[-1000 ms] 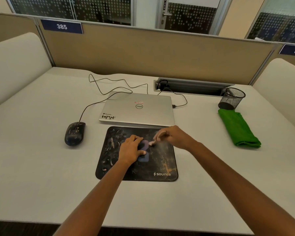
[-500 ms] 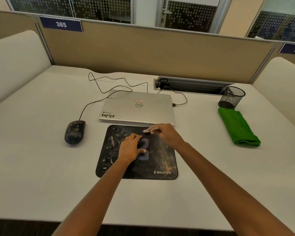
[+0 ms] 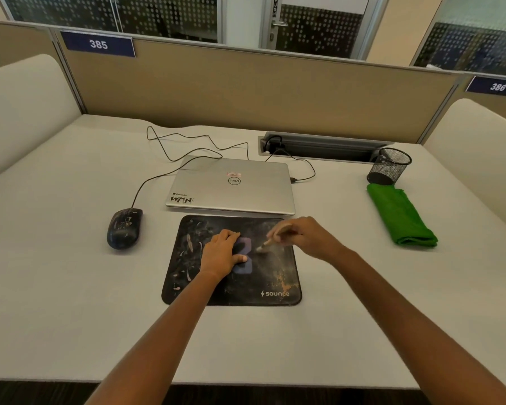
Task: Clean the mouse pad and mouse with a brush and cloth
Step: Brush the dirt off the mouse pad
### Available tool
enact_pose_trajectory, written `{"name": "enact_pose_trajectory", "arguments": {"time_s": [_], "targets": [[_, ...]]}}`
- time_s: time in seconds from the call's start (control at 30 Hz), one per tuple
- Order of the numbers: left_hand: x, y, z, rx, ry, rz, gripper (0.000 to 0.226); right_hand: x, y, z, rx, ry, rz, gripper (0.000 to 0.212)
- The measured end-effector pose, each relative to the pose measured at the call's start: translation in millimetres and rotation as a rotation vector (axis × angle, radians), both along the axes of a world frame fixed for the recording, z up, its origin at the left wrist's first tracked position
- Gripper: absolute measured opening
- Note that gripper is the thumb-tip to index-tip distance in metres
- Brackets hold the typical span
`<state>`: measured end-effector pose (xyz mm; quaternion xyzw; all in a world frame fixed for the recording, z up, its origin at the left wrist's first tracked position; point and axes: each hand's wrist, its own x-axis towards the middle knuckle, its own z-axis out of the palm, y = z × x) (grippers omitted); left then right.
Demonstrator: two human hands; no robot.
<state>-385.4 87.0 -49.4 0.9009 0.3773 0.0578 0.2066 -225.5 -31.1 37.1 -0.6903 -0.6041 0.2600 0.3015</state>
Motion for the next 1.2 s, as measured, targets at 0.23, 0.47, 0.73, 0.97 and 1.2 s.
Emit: {"name": "enact_pose_trajectory", "arguments": {"time_s": [0.23,0.47,0.73,0.97,1.2], "targets": [[0.4,-2.7,-1.2,0.022,0.008,0.007,0.059,-26.1,-22.0,-21.9,-0.022,-0.112,0.001,0.02],[1.2,-3.6,-2.1,0.039,0.0,0.01,0.056,-10.1,-51.9,-8.7,-0.162,-0.113,0.057,0.019],[1.1,-4.0,-4.6,0.038,0.01,0.013,0.057,-1.2,-14.2,-15.5,0.145,-0.006,-0.298,0.015],[1.0,-3.5,-5.9,0.054,0.007,0.009,0.057,-4.5,-49.7,-25.1,-0.053,-0.185,-0.116,0.019],[2.1,-2.7,-5.0,0.058,0.004,0.002,0.057,-0.3,-48.3,-2.4,0.013,-0.087,-0.118,0.017]]}}
